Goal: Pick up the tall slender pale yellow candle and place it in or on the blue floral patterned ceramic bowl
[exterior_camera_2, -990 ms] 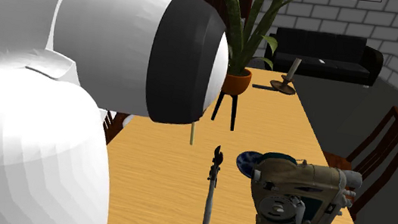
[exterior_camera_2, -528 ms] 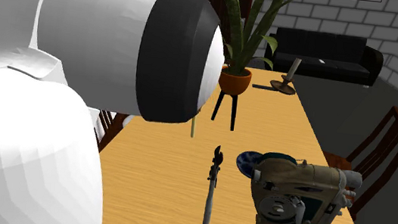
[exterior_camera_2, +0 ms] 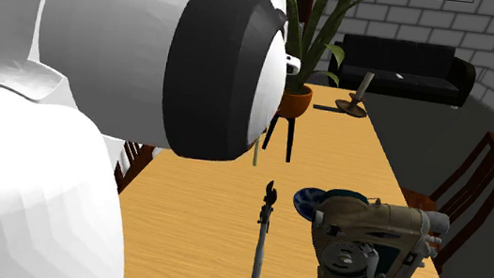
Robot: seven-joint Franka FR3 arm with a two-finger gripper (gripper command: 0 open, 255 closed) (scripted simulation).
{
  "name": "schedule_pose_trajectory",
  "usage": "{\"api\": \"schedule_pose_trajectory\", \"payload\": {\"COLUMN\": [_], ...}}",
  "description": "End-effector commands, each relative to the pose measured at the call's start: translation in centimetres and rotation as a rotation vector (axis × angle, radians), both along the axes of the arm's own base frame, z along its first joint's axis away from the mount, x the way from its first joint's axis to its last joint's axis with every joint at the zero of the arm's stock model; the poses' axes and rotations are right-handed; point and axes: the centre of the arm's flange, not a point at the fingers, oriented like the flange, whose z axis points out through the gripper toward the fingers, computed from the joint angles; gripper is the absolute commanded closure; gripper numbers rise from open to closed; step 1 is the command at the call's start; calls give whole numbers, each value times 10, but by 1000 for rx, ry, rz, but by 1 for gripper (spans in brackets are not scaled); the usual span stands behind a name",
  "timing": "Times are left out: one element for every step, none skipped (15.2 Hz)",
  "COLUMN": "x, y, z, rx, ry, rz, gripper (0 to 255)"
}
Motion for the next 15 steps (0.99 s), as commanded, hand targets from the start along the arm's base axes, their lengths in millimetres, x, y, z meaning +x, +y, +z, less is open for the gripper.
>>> {"api": "schedule_pose_trajectory", "payload": {"x": [16, 24, 32, 39, 47, 55, 63, 70, 78, 86, 94, 101, 109, 117, 125], "y": [-23, -33, -44, -54, -64, -75, -85, -95, -105, -116, -126, -136, -146, -157, -167], "z": [6, 9, 12, 15, 18, 21, 24, 27, 30, 33, 36, 39, 42, 45, 48], "rx": [0, 0, 0, 0, 0, 0, 0, 0, 0, 0, 0, 0, 0, 0, 0], "ry": [0, 0, 0, 0, 0, 0, 0, 0, 0, 0, 0, 0, 0, 0, 0], "rz": [1, 1, 1, 1, 1, 1, 1, 1, 1, 1, 1, 1, 1, 1, 1], "gripper": [255, 255, 255, 255, 255, 255, 255, 255, 255, 255, 255, 255, 255, 255, 255]}}
